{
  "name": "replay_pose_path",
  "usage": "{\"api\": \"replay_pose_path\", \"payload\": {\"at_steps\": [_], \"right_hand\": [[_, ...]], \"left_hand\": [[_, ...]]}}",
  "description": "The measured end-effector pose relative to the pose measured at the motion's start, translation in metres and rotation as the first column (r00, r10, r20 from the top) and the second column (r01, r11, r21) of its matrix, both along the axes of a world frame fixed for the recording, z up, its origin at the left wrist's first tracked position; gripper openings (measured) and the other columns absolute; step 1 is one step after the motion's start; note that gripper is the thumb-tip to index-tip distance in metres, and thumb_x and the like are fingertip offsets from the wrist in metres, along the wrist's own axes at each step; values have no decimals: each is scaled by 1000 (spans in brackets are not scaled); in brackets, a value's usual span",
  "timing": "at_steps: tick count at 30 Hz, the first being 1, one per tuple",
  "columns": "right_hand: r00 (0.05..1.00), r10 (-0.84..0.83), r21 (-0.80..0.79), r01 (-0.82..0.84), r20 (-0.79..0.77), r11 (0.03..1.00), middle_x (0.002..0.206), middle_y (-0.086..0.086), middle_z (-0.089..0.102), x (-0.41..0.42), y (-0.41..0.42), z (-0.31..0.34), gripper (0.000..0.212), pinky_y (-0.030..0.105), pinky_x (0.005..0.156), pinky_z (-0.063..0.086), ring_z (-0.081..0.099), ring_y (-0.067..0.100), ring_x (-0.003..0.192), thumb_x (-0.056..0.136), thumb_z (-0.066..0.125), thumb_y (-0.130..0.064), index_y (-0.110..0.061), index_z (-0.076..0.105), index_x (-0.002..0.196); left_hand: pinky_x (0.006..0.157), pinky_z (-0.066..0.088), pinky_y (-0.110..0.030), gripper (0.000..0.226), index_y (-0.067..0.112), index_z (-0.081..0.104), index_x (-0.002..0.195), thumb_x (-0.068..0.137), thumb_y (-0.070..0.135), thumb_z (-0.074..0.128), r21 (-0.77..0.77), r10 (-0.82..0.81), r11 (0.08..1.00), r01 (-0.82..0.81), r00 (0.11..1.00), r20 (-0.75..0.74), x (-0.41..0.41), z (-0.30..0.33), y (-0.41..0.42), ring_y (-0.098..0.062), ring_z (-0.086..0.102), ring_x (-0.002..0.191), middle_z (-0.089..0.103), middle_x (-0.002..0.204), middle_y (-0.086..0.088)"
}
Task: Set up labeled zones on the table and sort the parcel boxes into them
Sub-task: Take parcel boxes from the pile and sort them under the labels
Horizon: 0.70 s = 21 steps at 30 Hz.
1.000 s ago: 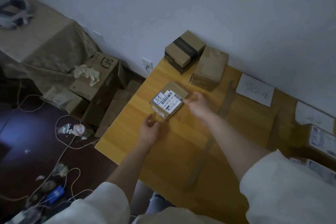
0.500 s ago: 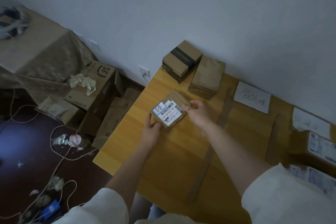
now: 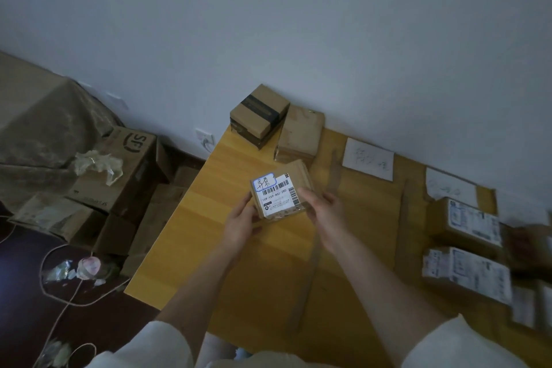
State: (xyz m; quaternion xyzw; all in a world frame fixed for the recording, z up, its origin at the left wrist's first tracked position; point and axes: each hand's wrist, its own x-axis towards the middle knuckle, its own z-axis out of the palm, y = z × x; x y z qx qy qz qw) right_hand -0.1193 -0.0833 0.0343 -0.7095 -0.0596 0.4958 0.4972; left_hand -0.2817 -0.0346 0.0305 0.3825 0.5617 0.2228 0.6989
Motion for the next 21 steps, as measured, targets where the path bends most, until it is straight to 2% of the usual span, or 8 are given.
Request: {"api": "replay_pose_path", "payload": {"at_steps": [2,3,6,9,13,15,18,21], "right_hand": [[999,-19,37,21,-51,999,115,5,70,5,-12,3,108,21,83,49,67,16,104,40,91,-51,-9,51,131],[997,-20,46,23,-69,999,113,4,71,8,-18,4,103,21,83,49,67,15,104,42,91,-49,-9,54,129],[995,-65,51,69,-75,996,117,4,69,14,-37,6,90,26,85,51,66,17,107,54,90,-40,-11,52,130],[982,-153,59,160,-107,985,117,7,69,19,-53,10,102,27,78,55,69,19,103,45,91,-41,-12,47,133],[954,-272,93,285,-128,954,118,11,68,28,-82,15,98,26,75,55,68,21,103,48,93,-37,-12,46,130],[939,-314,100,328,-139,939,118,11,68,34,-100,17,95,26,74,55,68,22,104,49,93,-37,-12,48,129],[917,-370,112,388,-150,915,114,8,71,44,-130,22,68,30,77,56,68,22,104,67,84,-32,-13,55,126],[874,-456,127,478,-169,869,111,7,72,56,-160,26,46,37,90,54,66,23,107,76,77,-29,-16,61,118]], "left_hand": [[81,51,-30,50,25,37,146,97,12,37,13,-39,999,39,999,-3,7,5,-3,-19,63,98,67,115,-9],[82,51,-30,50,25,38,145,97,11,37,18,-66,998,66,998,-6,11,7,-5,-19,63,99,67,116,-9],[91,50,-37,51,27,40,143,95,10,40,40,-160,986,160,987,-9,23,13,-13,-17,63,101,67,117,-6],[98,47,-41,50,27,43,141,94,11,41,60,-236,970,236,972,-14,35,17,-19,-18,63,107,68,119,-5],[83,47,-28,44,23,49,136,95,7,40,80,-311,947,311,950,-16,49,18,-30,-18,62,104,64,123,-3],[78,46,-24,41,19,52,134,96,8,43,100,-331,937,335,942,-54,54,15,-35,-16,60,97,64,118,-3],[83,47,-28,33,12,57,128,96,13,51,142,-361,916,376,924,-124,65,9,-46,-17,59,95,65,104,-4],[96,44,-33,31,13,61,124,95,19,55,176,-420,874,452,887,-192,80,5,-57,-21,60,111,65,117,-6]]}}
